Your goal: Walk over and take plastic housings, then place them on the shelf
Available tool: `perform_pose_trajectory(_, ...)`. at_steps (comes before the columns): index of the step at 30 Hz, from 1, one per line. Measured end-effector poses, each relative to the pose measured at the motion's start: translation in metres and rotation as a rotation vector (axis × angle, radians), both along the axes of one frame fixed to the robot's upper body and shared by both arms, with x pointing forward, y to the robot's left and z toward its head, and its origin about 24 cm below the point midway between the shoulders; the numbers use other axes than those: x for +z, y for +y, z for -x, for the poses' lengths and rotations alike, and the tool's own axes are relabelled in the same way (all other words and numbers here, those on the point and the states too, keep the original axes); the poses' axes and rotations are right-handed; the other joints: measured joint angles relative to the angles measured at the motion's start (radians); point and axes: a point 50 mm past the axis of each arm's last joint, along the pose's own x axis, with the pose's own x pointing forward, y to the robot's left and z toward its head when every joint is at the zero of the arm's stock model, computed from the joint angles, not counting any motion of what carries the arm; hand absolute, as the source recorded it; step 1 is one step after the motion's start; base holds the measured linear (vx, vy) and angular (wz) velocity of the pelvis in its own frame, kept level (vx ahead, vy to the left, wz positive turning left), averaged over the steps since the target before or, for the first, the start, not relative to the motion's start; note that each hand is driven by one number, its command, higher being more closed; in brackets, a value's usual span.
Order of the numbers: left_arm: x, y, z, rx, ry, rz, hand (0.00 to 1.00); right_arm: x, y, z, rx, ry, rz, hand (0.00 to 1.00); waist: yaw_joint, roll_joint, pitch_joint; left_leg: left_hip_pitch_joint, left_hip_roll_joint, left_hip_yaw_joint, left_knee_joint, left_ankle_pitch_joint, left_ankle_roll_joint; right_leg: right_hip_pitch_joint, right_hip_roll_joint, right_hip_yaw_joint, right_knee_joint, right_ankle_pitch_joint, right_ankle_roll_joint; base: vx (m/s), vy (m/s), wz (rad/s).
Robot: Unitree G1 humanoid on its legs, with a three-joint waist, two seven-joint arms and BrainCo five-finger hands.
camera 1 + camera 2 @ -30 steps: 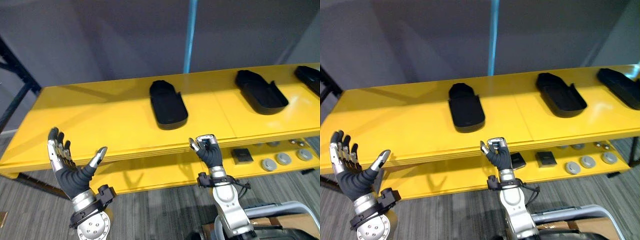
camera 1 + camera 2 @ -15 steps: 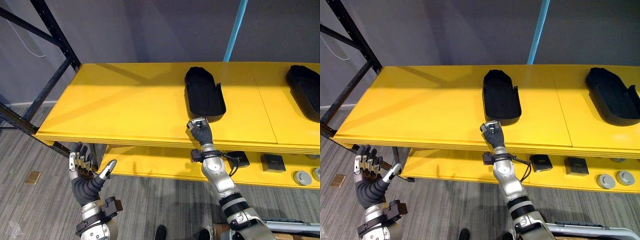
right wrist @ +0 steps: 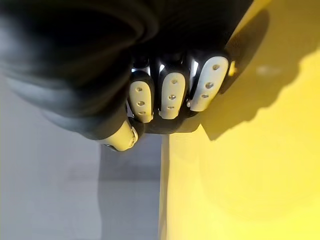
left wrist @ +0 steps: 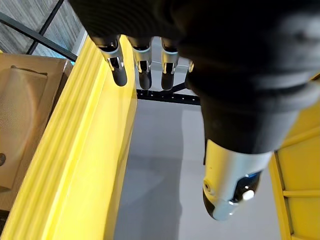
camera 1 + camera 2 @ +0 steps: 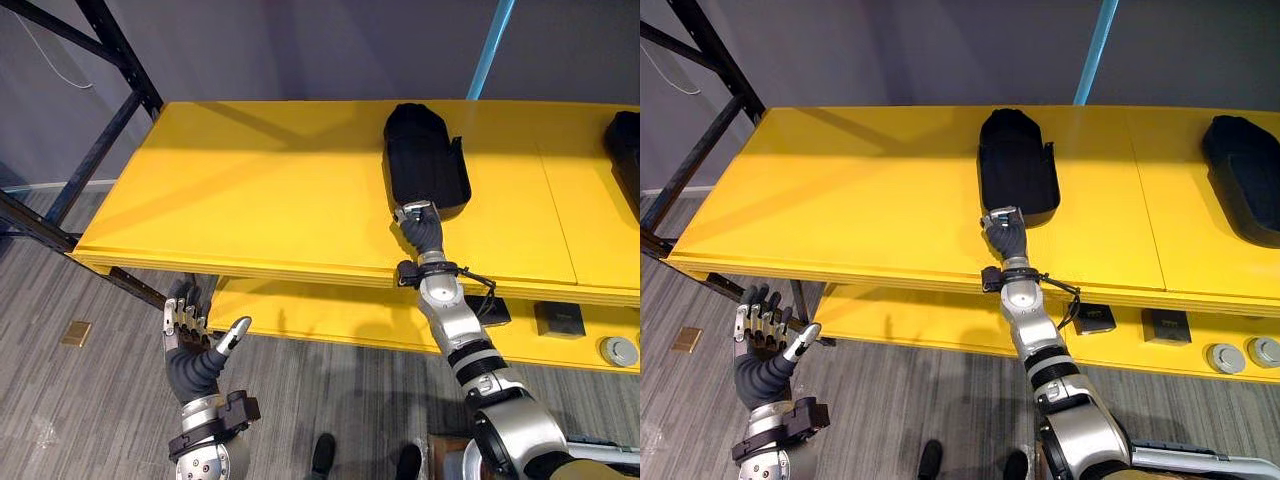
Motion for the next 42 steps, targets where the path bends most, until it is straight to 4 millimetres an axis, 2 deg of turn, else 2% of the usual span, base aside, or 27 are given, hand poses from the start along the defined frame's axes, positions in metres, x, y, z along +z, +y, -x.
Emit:
perform_pose_trajectory(6,-0.004,-0.006,-0.001,-0.037,0.018,-0.006,0.0,0.007,0.0,-0.001,0.015,-0.019,0.013,1.0,0.005,0.003,0.006,-0.01,-0.001,-0.004,0.011,0.0,0.0,0.0,-0.001,-0.011,0.0,-0.001,-0.001,0.0,-0.021,0.05)
perform_pose_trajectory(8,-0.002,-0.008,-0.002,-0.038,0.01,0.002,0.0,0.008,0.006,0.008,0.044,-0.056,-0.005,1.0,0.004,0.003,0.009,-0.009,-0.001,-0.003,0.011,0.0,0.0,0.0,-0.001,-0.012,0.001,-0.001,-0.001,0.0,0.0,0.0)
perform_pose_trajectory(9,-0.001,-0.008,-0.004,-0.037,0.0,0.006,0.0,0.006,0.009,0.027,0.079,-0.114,-0.039,1.0,0.002,0.002,0.014,-0.001,-0.001,-0.003,0.007,0.0,0.0,0.005,-0.001,-0.013,0.001,-0.001,-0.001,0.0,0.0,0.0)
perform_pose_trajectory(10,0.0,-0.008,-0.005,-0.038,-0.006,0.008,0.0,0.003,0.011,0.036,0.095,-0.128,-0.054,0.0,-0.001,0.001,0.016,0.005,-0.001,-0.003,0.005,0.0,0.0,0.01,-0.002,-0.013,0.001,-0.002,-0.001,0.0,0.0,0.0)
perform_pose_trajectory(12,0.004,-0.009,-0.007,-0.033,-0.025,-0.006,0.0,-0.016,0.016,0.072,0.135,-0.15,-0.129,0.0,-0.032,-0.005,0.02,0.031,0.0,0.006,-0.006,-0.002,-0.002,0.029,-0.003,-0.009,0.003,-0.006,0.001,0.02,-0.007,-0.06)
perform_pose_trajectory(15,0.009,-0.008,-0.01,-0.02,-0.046,-0.039,0.0,-0.028,0.012,0.108,0.129,-0.177,-0.194,0.0,-0.06,-0.026,0.031,0.065,0.004,0.055,-0.011,-0.018,0.0,0.035,-0.001,0.038,0.009,-0.008,0.004,0.01,0.0,-0.48)
perform_pose_trajectory(17,0.008,-0.006,-0.009,0.003,-0.032,-0.073,0.0,-0.04,0.005,0.14,0.111,-0.17,-0.243,0.0,-0.096,-0.061,0.013,0.117,0.014,0.14,-0.011,-0.052,-0.001,0.038,0.01,0.121,0.024,-0.014,0.006,0.04,0.008,-1.08)
perform_pose_trajectory(18,0.007,-0.006,-0.008,0.005,-0.027,-0.074,0.0,-0.044,0.003,0.146,0.104,-0.159,-0.248,0.0,-0.105,-0.072,0.006,0.133,0.019,0.168,-0.01,-0.067,-0.002,0.041,0.016,0.153,0.026,-0.016,0.007,0.06,0.019,-1.45)
perform_pose_trajectory(19,0.005,-0.005,-0.007,0.011,-0.012,-0.084,0.0,-0.053,0.0,0.154,0.086,-0.134,-0.243,0.0,-0.114,-0.094,-0.009,0.156,0.028,0.231,0.015,-0.11,-0.003,0.046,0.03,0.215,0.032,-0.029,0.012,0.05,0.016,-1.55)
perform_pose_trajectory(20,0.002,-0.005,-0.006,0.014,0.003,-0.094,0.0,-0.062,-0.001,0.16,0.069,-0.097,-0.248,0.0,-0.138,-0.113,-0.023,0.153,0.041,0.274,0.112,-0.179,-0.011,0.051,0.047,0.277,0.042,-0.036,0.013,0.05,0.019,-1.54)
perform_pose_trajectory(21,0.001,-0.006,-0.006,0.012,0.01,-0.092,0.0,-0.066,-0.002,0.162,0.062,-0.081,-0.251,0.0,-0.147,-0.115,-0.025,0.138,0.054,0.281,0.195,-0.223,-0.011,0.055,0.057,0.307,0.048,-0.038,0.011,0.05,0.067,-1.63)
perform_pose_trajectory(22,-0.001,-0.008,-0.007,0.009,0.023,-0.081,0.0,-0.073,-0.004,0.166,0.054,-0.049,-0.248,0.0,-0.147,-0.107,-0.031,0.088,0.064,0.186,0.403,-0.31,0.019,0.052,0.1,0.382,0.079,-0.038,0.0,0.06,0.116,-2.07)
perform_pose_trajectory(23,-0.004,-0.011,-0.006,0.003,0.04,-0.071,0.0,-0.079,-0.006,0.17,0.042,-0.021,-0.245,0.0,-0.13,-0.099,-0.038,0.054,0.06,0.016,0.573,-0.378,0.013,0.052,0.148,0.47,0.107,-0.046,-0.008,0.07,0.188,-2.51)
perform_pose_trajectory(25,-0.007,-0.018,-0.005,-0.025,0.055,-0.063,0.0,-0.086,-0.013,0.177,0.007,0.009,-0.233,0.0,-0.129,-0.073,-0.071,0.066,0.018,-0.236,0.704,-0.449,-0.052,0.026,0.217,0.584,0.156,-0.064,0.007,0.06,0.215,-2.22)
perform_pose_trajectory(26,-0.005,-0.021,-0.007,-0.042,0.047,-0.064,0.0,-0.088,-0.019,0.186,-0.023,0.02,-0.234,0.0,-0.142,-0.069,-0.095,0.082,-0.006,-0.306,0.709,-0.473,-0.039,-0.016,0.241,0.643,0.204,-0.065,0.014,0.04,0.233,-1.6)
perform_pose_trajectory(27,-0.004,-0.023,-0.008,-0.051,0.039,-0.063,0.0,-0.088,-0.021,0.19,-0.037,0.024,-0.236,0.0,-0.15,-0.073,-0.099,0.092,-0.017,-0.314,0.698,-0.479,-0.03,-0.035,0.246,0.665,0.228,-0.071,0.023,0.05,0.303,-1.36)
perform_pose_trajectory(29,-0.003,-0.028,-0.016,-0.064,0.031,-0.053,0.0,-0.087,-0.029,0.206,-0.085,0.031,-0.244,0.0,-0.179,-0.082,-0.105,0.119,-0.039,-0.257,0.647,-0.491,-0.024,-0.072,0.24,0.746,0.265,-0.067,0.046,-0.03,0.35,-1.34)
perform_pose_trajectory(30,-0.003,-0.028,-0.018,-0.063,0.029,-0.047,0.0,-0.087,-0.032,0.215,-0.11,0.043,-0.249,0.0,-0.185,-0.085,-0.115,0.126,-0.054,-0.173,0.629,-0.5,0.001,-0.092,0.244,0.822,0.262,-0.04,0.078,-0.15,0.389,-1.54)
perform_pose_trajectory(32,-0.003,-0.028,-0.019,-0.06,0.027,-0.041,0.0,-0.086,-0.033,0.217,-0.116,0.044,-0.241,0.0,-0.184,-0.088,-0.115,0.121,-0.055,-0.085,0.626,-0.505,0.042,-0.108,0.252,0.846,0.242,0.018,0.089,-0.23,0.291,-1.68)
perform_pose_trajectory(33,-0.002,-0.026,-0.021,-0.052,0.022,-0.044,0.0,-0.088,-0.033,0.214,-0.122,0.052,-0.221,0.0,-0.17,-0.103,-0.119,0.108,-0.045,0.024,0.601,-0.499,0.082,-0.145,0.266,0.792,0.179,0.158,0.078,-0.26,0.152,-2.25)
perform_pose_trajectory(34,-0.003,-0.024,-0.023,-0.052,0.025,-0.058,0.0,-0.09,-0.033,0.211,-0.129,0.06,-0.203,0.0,-0.157,-0.106,-0.126,0.095,-0.023,0.101,0.542,-0.479,0.117,-0.132,0.247,0.679,0.019,0.306,0.003,-0.43,0.058,-2.74)
perform_pose_trajectory(35,-0.005,-0.021,-0.03,-0.054,0.035,-0.082,0.0,-0.1,-0.034,0.206,-0.157,0.097,-0.181,0.0,-0.151,-0.133,-0.121,0.101,-0.014,0.199,0.478,-0.44,0.135,-0.136,0.216,0.386,0.059,0.233,-0.061,-0.39,0.003,-2.53)
perform_pose_trajectory(36,-0.01,-0.018,-0.032,-0.041,0.058,-0.086,0.0,-0.111,-0.037,0.201,-0.18,0.144,-0.161,0.0,-0.148,-0.117,-0.113,0.099,0.02,0.271,0.444,-0.41,0.134,-0.119,0.206,0.261,0.139,0.098,-0.088,-0.36,0.017,-2.12)
perform_pose_trajectory(37,-0.01,-0.017,-0.033,-0.037,0.061,-0.087,0.0,-0.116,-0.04,0.199,-0.192,0.165,-0.154,0.0,-0.15,-0.109,-0.108,0.097,0.037,0.301,0.434,-0.397,0.131,-0.104,0.202,0.255,0.177,0.041,-0.068,-0.21,0.104,-1.83)
perform_pose_trajectory(38,-0.01,-0.017,-0.035,-0.043,0.06,-0.093,0.0,-0.126,-0.045,0.198,-0.221,0.209,-0.148,0.0,-0.153,-0.089,-0.096,0.093,0.062,0.345,0.407,-0.371,0.12,-0.075,0.183,0.264,0.226,-0.034,-0.031,-0.15,0.071,-1.17)
perform_pose_trajectory(40,-0.008,-0.02,-0.038,-0.068,0.049,-0.103,0.0,-0.138,-0.053,0.2,-0.258,0.269,-0.138,0.0,-0.155,-0.089,-0.095,0.086,0.073,0.389,0.354,-0.336,0.118,-0.045,0.126,0.275,0.265,-0.114,0.008,-0.19,-0.01,-0.97)
perform_pose_trajectory(42,-0.006,-0.025,-0.04,-0.101,0.035,-0.112,0.0,-0.145,-0.057,0.2,-0.278,0.299,-0.134,0.0,-0.154,-0.089,-0.096,0.066,0.071,0.401,0.315,-0.317,0.11,-0.023,0.083,0.287,0.254,-0.142,0.028,-0.16,-0.101,-0.62)
